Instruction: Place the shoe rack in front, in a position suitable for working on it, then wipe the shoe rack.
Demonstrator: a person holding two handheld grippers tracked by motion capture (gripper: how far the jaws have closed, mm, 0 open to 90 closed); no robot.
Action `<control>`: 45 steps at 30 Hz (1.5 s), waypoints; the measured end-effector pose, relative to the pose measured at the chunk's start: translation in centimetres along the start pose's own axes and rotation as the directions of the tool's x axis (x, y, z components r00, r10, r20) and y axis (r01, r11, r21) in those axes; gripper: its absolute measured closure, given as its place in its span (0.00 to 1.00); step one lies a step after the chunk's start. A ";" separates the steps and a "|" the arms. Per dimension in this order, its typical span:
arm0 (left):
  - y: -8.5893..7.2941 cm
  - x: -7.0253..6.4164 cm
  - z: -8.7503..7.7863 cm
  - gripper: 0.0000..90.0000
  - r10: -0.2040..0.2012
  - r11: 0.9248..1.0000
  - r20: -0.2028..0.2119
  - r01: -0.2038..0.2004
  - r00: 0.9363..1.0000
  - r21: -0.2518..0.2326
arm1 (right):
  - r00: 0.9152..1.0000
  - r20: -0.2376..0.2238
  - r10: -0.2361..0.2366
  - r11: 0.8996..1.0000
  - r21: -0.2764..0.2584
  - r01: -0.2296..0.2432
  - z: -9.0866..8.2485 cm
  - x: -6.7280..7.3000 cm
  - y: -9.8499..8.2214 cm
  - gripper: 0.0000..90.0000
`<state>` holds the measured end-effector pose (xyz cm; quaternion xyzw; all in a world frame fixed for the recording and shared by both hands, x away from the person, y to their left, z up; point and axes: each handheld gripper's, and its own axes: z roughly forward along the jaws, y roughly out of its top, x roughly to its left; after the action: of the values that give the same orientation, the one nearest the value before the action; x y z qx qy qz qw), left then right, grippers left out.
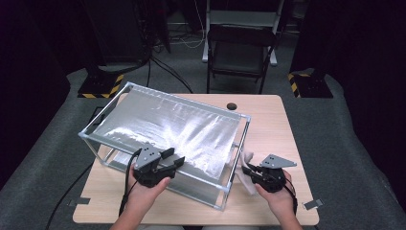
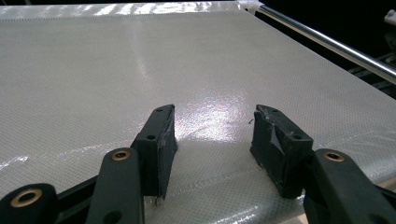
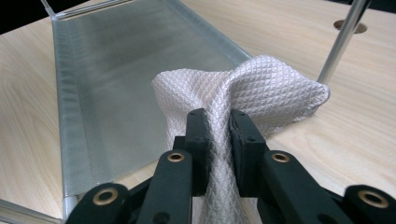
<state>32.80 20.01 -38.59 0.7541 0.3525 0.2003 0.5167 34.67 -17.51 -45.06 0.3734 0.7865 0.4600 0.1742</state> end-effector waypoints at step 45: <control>0.0 0.0 0.0 0.54 0.001 1.000 -0.003 -0.001 1.000 0.000 | 0.999 -0.036 -0.019 0.994 -0.108 0.015 -2.9 -0.5 9.2 0.80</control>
<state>32.84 19.98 -38.59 0.7540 0.3529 0.2017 0.5160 37.18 -16.88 -35.75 0.3484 0.7668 0.5069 0.1834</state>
